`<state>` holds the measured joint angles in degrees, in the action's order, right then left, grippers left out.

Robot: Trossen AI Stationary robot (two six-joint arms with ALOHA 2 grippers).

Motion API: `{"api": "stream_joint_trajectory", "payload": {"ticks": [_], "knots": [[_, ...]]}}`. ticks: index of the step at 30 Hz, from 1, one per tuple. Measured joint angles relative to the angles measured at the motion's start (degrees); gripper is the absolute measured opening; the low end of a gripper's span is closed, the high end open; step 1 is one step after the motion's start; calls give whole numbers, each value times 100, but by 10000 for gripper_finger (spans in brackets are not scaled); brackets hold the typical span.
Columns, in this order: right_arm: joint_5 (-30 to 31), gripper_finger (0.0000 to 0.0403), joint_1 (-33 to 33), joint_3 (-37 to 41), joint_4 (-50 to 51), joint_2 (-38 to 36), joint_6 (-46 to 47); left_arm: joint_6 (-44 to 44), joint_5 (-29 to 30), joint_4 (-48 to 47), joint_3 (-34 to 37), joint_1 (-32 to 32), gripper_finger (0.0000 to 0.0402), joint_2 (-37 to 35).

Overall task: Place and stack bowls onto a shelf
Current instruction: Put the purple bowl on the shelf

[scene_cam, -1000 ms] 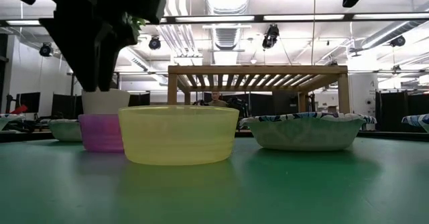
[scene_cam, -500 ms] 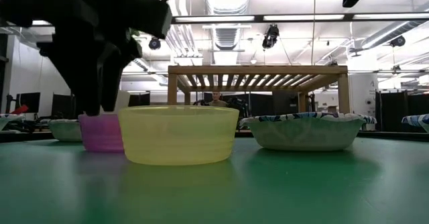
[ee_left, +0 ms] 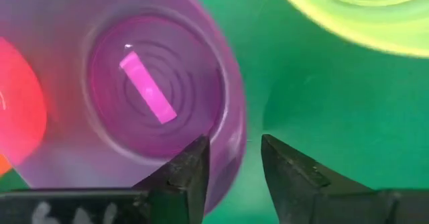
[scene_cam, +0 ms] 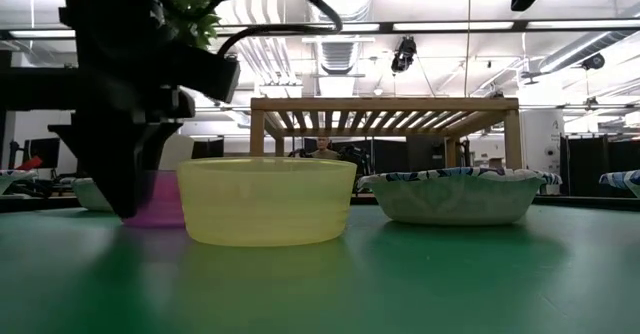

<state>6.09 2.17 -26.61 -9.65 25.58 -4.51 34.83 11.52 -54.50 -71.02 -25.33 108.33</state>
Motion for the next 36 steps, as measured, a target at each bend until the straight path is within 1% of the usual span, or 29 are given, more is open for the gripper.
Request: {"api": "stream_joint_trajectory", "payload": {"ticks": [4,9,10,17,21,29,36], "knots": [[0,68,0,2,0,0,0,-2,-1,6,23,-17,71,0],[0,68,0,2,0,0,-2,-70,-3,23,-34,-15,12,-2],[0,68,-1,2,-2,0,0,-72,-3,14,-50,-15,6,-4],[2,68,0,2,0,0,-2,-121,-5,-88,-234,-17,1,-27],[2,68,0,2,0,2,-2,-133,-5,-409,-555,-52,0,-63],[4,68,-2,2,0,2,-2,-301,12,-1154,-1547,-213,0,-68],[4,68,-2,2,0,2,-2,-843,538,-1740,-2596,-227,0,-68]]}}
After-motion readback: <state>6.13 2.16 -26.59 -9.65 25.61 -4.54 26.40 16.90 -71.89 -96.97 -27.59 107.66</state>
